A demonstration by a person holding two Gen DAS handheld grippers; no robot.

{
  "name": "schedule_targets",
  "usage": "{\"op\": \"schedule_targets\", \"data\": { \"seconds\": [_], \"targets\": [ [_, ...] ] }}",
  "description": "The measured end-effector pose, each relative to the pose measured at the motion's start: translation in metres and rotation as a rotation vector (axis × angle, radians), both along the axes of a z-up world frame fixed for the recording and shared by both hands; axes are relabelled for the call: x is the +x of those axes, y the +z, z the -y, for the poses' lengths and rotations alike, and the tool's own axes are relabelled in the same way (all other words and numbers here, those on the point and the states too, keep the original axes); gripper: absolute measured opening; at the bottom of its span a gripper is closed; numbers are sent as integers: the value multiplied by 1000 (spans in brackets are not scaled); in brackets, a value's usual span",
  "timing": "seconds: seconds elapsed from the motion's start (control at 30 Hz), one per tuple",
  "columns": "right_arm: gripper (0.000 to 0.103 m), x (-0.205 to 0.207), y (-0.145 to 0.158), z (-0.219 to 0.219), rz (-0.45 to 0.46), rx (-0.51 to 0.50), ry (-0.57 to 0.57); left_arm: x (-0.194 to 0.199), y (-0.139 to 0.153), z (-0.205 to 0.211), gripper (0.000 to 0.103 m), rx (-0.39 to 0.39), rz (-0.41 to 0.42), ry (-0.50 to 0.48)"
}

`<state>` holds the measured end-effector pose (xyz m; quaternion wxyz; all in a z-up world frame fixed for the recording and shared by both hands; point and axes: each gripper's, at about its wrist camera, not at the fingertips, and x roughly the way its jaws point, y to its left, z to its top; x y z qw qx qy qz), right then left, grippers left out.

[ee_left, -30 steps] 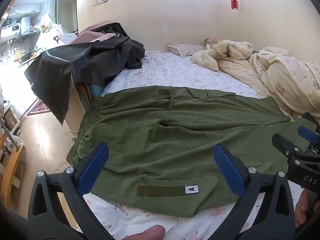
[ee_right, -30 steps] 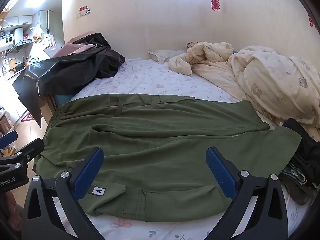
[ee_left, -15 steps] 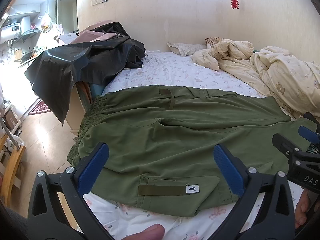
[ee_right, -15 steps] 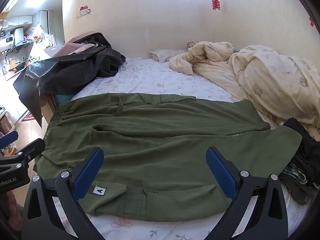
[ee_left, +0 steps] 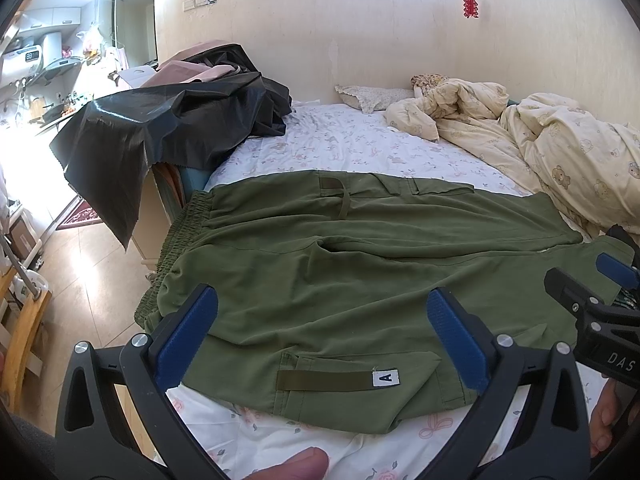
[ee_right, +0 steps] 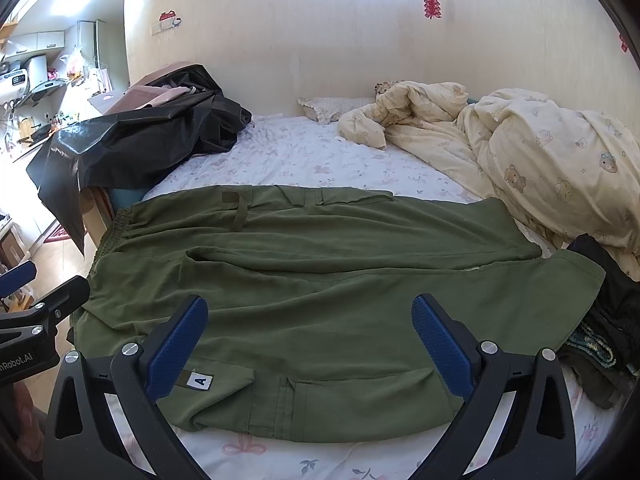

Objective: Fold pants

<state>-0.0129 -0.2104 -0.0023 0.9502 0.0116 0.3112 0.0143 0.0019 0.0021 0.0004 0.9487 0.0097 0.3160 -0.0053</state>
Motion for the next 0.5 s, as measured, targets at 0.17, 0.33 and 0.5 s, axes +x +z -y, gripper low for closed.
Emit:
{"op": "schedule_targets", "data": {
  "seconds": [0.17,0.33,0.5],
  "targets": [
    [103,0,0,0,1,-1,1,0,0,0,103,1,1,0],
    [103,0,0,0,0,0,0,0,0,0,103,0,-1,1],
    [103,0,0,0,1,0,-1,-3,-2,-3,103,-3,-2,5]
  ]
}}
